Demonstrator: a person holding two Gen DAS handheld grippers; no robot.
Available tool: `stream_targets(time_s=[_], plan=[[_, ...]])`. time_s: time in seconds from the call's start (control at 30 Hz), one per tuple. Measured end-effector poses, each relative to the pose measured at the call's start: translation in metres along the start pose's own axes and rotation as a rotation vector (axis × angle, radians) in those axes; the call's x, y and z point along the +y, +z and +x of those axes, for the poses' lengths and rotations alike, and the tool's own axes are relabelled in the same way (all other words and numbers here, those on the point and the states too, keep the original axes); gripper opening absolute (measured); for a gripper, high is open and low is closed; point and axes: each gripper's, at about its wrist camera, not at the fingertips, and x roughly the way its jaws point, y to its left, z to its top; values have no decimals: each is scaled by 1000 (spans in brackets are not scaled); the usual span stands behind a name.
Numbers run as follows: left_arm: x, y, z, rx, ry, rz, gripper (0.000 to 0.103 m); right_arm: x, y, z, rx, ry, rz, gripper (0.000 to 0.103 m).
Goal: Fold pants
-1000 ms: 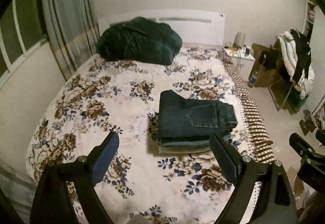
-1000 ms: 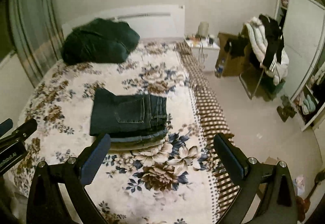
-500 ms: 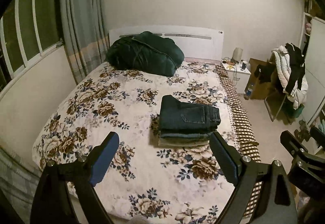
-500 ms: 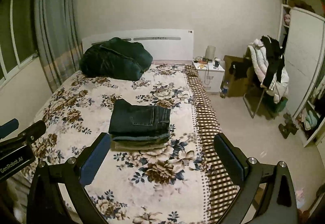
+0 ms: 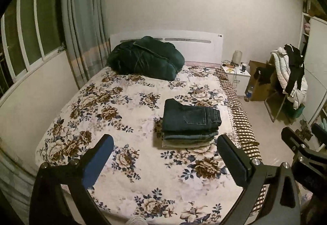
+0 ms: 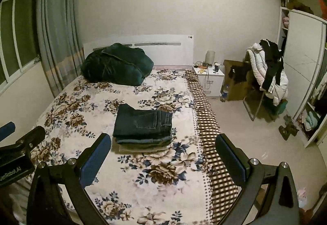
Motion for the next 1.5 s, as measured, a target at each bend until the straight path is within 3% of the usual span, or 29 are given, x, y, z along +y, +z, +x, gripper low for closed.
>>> stream_targets(time_s=[1.5], plan=[[12, 2, -6, 7, -3, 4, 103, 14, 1, 7, 8, 18, -6, 103]])
